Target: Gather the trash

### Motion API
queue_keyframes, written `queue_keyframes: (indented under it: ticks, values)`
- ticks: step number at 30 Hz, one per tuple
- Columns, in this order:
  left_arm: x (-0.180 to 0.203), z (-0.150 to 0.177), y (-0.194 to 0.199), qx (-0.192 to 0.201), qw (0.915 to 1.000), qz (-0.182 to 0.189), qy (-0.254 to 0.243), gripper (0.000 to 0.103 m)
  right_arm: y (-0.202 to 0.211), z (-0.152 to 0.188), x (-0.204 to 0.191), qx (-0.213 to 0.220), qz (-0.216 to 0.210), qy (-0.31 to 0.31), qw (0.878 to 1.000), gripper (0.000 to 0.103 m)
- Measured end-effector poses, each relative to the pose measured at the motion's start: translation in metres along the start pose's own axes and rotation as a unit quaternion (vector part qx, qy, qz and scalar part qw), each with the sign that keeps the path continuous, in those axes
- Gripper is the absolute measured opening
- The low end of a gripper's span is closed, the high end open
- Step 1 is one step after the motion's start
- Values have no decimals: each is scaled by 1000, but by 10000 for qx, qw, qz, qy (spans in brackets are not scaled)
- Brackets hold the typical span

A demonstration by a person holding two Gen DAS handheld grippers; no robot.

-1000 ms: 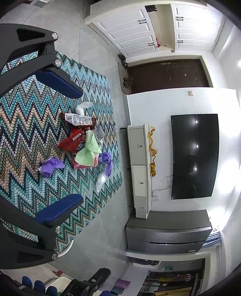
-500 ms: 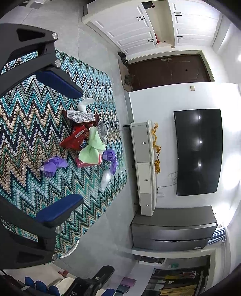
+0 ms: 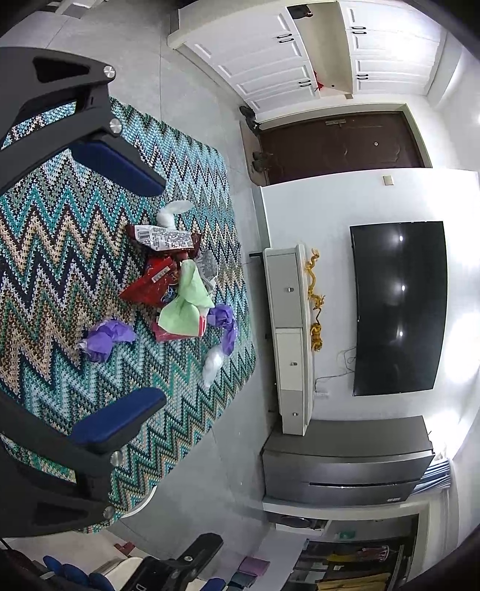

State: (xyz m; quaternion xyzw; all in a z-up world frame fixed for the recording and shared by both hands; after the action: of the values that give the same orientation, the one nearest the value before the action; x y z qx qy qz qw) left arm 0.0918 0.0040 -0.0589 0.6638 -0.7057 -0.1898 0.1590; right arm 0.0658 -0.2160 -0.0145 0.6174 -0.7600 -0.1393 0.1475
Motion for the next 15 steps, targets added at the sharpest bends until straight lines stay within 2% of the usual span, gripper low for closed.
queue_keyframes:
  ticks: [9,15]
  values:
    - [-5,-1,-1,24,10000,34,78,103,-2,0,-6,-9,-10,81,10000,103]
    - [-23,2,-6,-51,9999,-53,131,103,-4,1,-14,-87,-205,151,9996,103]
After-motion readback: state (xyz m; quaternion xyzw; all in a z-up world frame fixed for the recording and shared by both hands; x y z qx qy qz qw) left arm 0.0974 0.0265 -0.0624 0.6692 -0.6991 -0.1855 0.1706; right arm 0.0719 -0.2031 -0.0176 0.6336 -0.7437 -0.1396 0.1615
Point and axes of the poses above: each gripper's, at about its wrist camera, not at the fingertips, and y roughly against the way its jaws point, x to its right, z to its underside, the point moved 7 cm from there along -y, roughly the way its jaws point, and after that the axes turned 2 degrees about y, right-handed, at the moved point
